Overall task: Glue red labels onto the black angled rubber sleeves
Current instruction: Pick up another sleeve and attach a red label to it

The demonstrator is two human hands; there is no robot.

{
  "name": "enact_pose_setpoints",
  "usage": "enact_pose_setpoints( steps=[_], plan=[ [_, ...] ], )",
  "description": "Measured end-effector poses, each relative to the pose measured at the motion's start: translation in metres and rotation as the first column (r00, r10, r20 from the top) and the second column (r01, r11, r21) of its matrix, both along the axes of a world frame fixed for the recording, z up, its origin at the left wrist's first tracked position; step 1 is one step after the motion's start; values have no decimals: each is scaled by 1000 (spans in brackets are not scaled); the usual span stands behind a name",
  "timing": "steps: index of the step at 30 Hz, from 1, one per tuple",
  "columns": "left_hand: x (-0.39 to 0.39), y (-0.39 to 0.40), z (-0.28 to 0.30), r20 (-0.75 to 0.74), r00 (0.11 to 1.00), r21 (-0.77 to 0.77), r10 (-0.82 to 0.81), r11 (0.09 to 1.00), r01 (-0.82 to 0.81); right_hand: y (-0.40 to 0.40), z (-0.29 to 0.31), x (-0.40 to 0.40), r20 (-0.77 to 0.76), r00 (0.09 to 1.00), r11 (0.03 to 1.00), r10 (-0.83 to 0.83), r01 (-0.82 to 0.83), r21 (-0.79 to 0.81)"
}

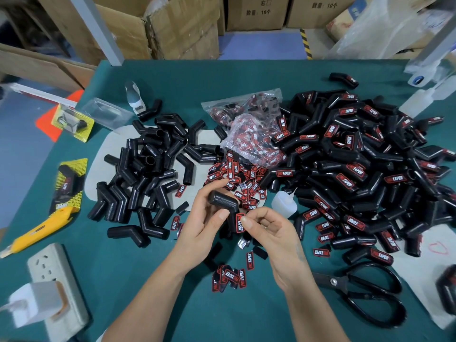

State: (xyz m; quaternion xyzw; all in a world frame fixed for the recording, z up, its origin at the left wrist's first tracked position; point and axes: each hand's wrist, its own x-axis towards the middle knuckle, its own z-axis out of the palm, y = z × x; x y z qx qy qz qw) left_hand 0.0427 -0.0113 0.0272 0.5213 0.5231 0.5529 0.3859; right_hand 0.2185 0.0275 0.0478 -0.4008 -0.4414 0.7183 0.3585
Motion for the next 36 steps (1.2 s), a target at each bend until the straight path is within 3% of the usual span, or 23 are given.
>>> enact_pose_setpoints(
  steps=[16,36],
  plan=[
    [3,1,9,12,1000,-78,-23,997,24,0,-3,0,41,998,994,-51,46,99],
    [2,0,5,-2,999,-74,-44,996,44,0,-3,0,47,998,996,-32,28,82]
  ],
)
